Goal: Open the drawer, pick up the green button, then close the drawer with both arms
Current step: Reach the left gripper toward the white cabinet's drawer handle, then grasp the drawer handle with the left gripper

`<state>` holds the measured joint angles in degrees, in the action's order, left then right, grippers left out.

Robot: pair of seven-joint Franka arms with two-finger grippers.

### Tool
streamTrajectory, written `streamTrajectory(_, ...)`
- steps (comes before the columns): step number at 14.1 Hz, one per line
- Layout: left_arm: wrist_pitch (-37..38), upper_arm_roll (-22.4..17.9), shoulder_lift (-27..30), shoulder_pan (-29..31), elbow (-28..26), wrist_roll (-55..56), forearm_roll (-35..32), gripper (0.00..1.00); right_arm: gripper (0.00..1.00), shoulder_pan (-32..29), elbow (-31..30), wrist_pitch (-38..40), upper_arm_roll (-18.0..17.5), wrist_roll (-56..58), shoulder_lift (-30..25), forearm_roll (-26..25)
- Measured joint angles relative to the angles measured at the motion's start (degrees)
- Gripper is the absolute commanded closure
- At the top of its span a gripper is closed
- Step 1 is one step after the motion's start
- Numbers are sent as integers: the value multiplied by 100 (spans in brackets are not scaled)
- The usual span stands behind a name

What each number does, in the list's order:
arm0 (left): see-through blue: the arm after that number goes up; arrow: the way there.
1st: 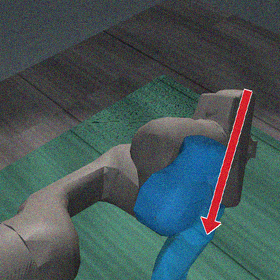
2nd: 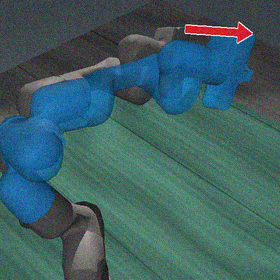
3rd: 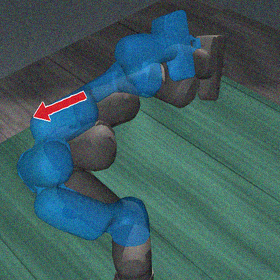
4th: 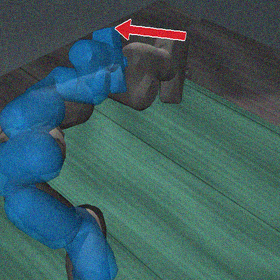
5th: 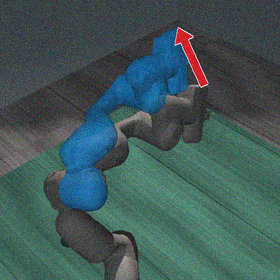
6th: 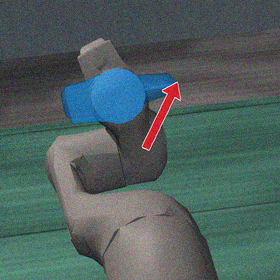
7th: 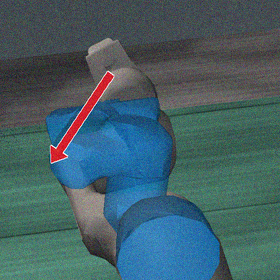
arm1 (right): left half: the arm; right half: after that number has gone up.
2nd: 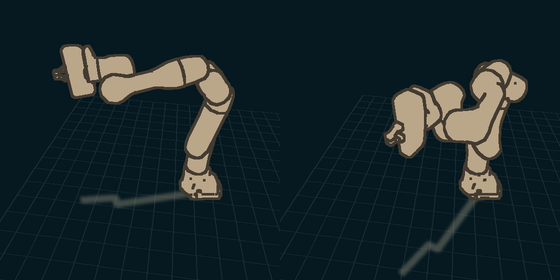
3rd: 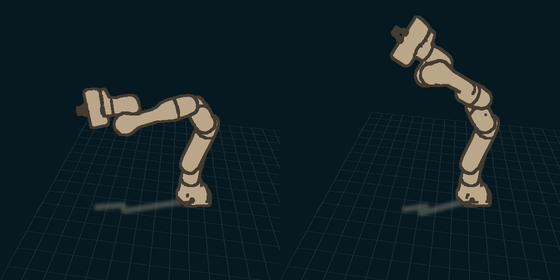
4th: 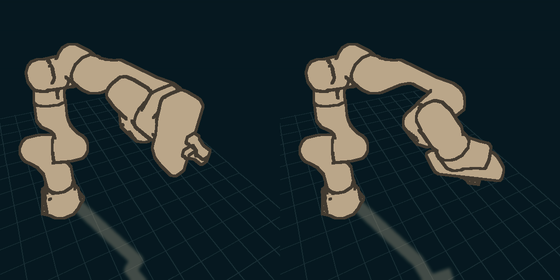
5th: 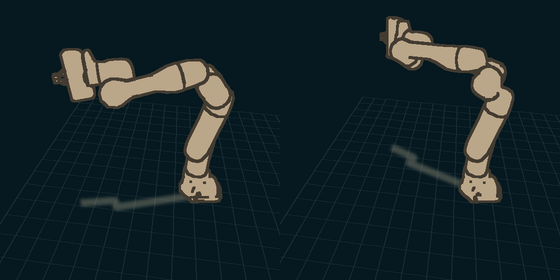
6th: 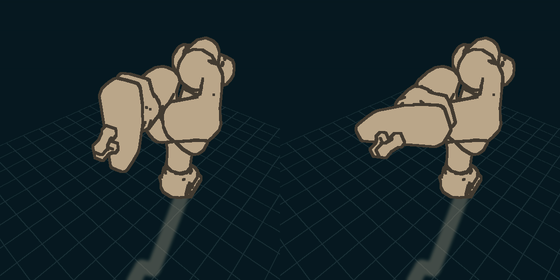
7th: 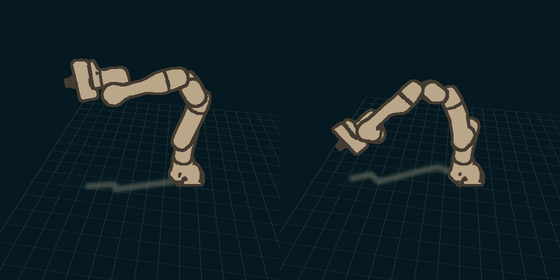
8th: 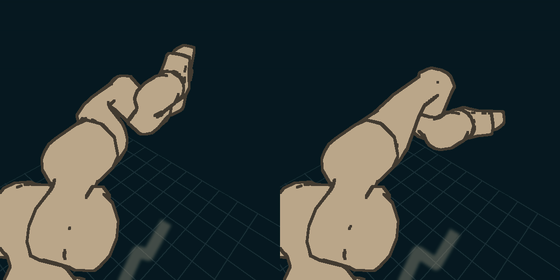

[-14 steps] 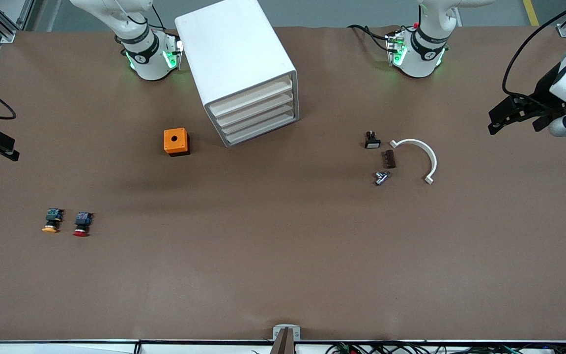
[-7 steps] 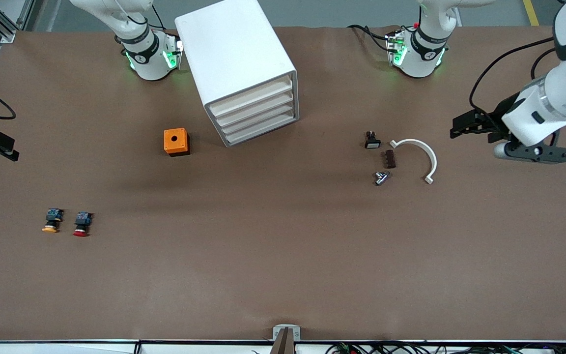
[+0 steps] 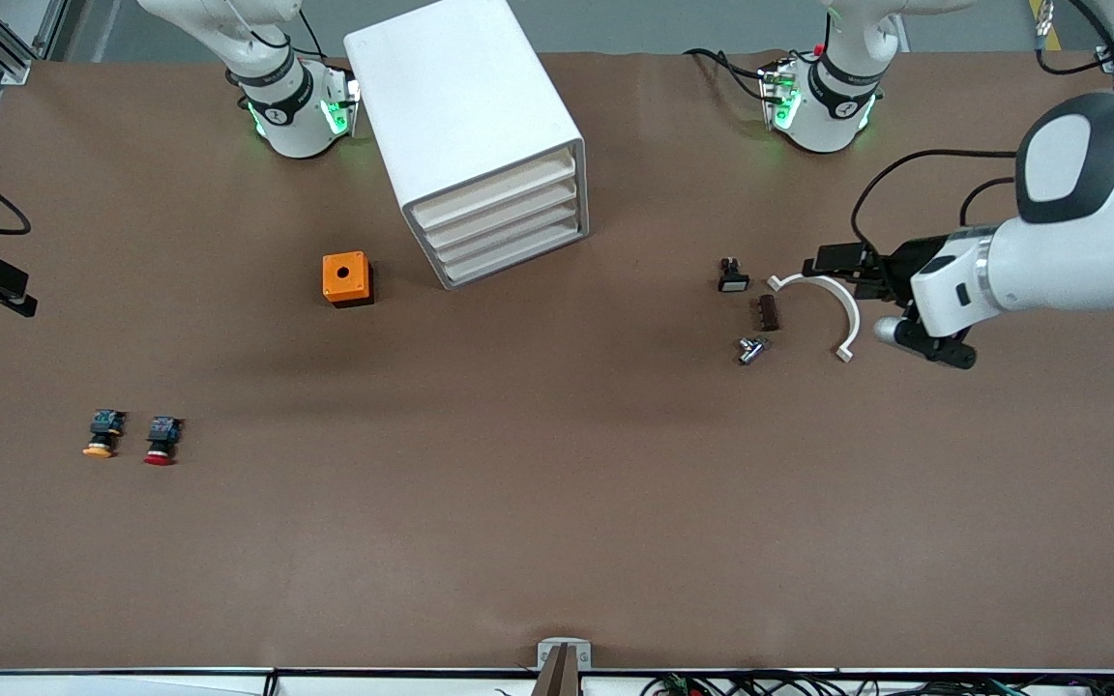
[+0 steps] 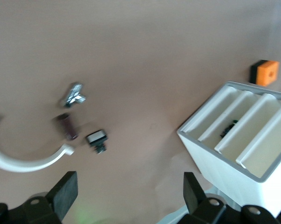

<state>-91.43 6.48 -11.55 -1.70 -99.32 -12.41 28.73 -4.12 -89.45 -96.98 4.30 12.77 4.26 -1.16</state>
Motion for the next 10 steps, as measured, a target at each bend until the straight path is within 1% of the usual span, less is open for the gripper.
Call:
streamTrajectory(3,-394,142,-305,-1,-381,-502,630,0,0,0,1,0,0,0,0,0)
streamTrajectory(6,-559,359,-558,-17,-629,-846,1293,0,0,0,1,0,0,0,0,0)
streamTrajectory(10,-856,490,-1136,-56,-1095,-2169,2291,0,0,0,2,0,0,0,0,0)
